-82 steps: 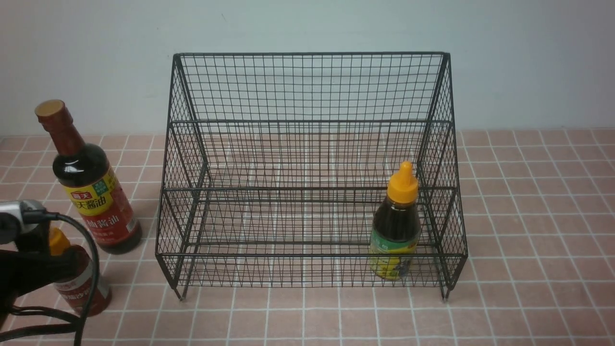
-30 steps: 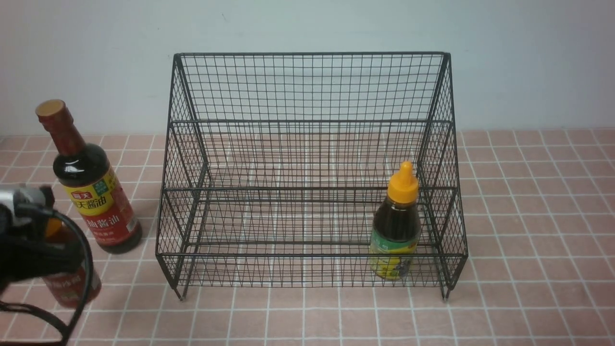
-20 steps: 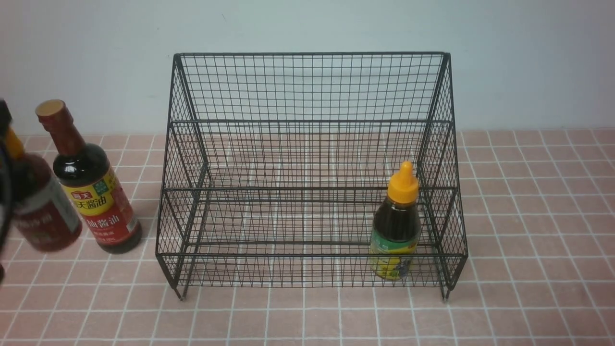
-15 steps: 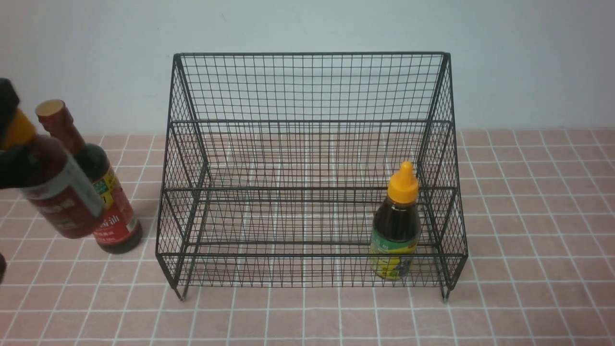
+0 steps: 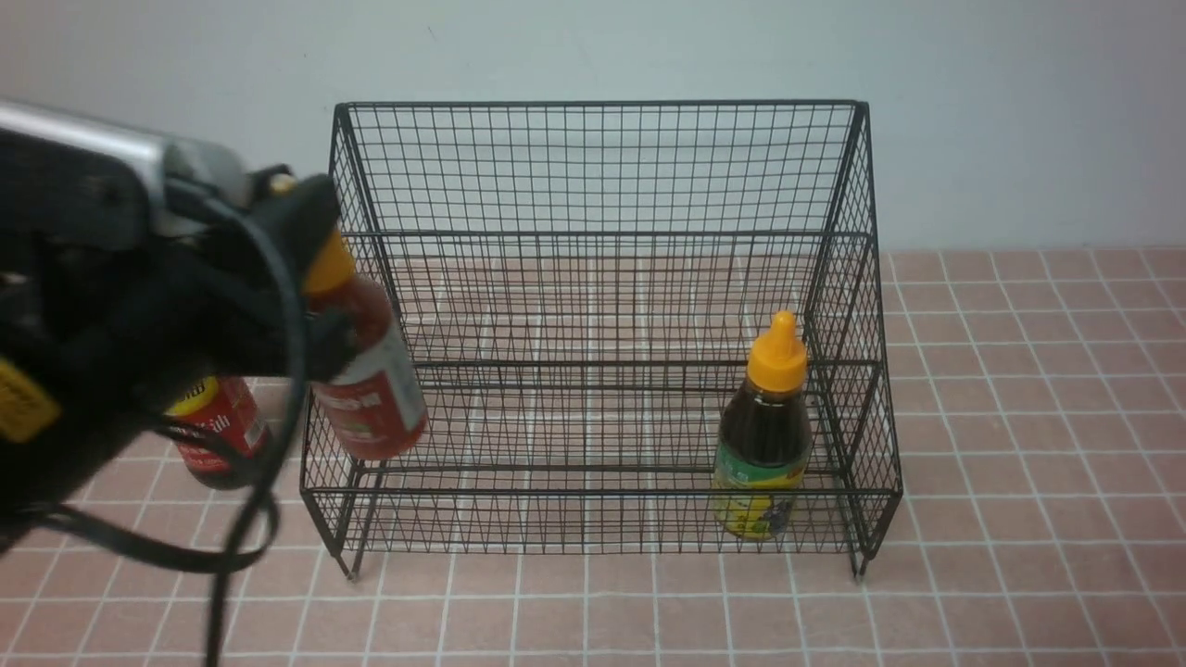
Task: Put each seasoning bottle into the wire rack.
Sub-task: Use the left arm to put the condiment bottle back on the shelf
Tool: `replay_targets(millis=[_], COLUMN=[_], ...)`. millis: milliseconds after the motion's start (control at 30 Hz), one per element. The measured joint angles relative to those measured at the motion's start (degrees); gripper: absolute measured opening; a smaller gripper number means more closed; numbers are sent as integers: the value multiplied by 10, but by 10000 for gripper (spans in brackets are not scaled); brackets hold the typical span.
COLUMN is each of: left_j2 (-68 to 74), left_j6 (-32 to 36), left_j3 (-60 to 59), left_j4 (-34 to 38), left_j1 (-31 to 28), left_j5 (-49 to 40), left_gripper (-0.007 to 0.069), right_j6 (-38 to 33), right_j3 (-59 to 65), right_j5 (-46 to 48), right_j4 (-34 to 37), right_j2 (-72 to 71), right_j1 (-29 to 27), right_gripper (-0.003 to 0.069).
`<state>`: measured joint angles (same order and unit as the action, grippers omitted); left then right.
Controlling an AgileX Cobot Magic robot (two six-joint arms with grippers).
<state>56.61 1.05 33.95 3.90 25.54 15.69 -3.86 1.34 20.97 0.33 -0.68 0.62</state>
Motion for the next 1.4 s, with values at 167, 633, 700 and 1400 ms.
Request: replay_targets(millis=[167, 633, 700, 1400], left_j2=[44, 110, 110, 130], left_j6=[0, 1, 0, 0], left_j3=[0, 0, 0, 4], left_j4=[1, 0, 0, 0], left_j1=[2, 2, 2, 2], left_j5=[24, -32, -52, -82], left_gripper=[122, 122, 122, 370], right_j6=[0, 0, 0, 0], right_j3=[0, 0, 0, 0], right_j5=[0, 0, 0, 0], right_j4=[0, 0, 0, 0], right_j2=[0, 0, 0, 0], right_j1=[0, 0, 0, 0], right_gripper=[-12, -12, -12, -12])
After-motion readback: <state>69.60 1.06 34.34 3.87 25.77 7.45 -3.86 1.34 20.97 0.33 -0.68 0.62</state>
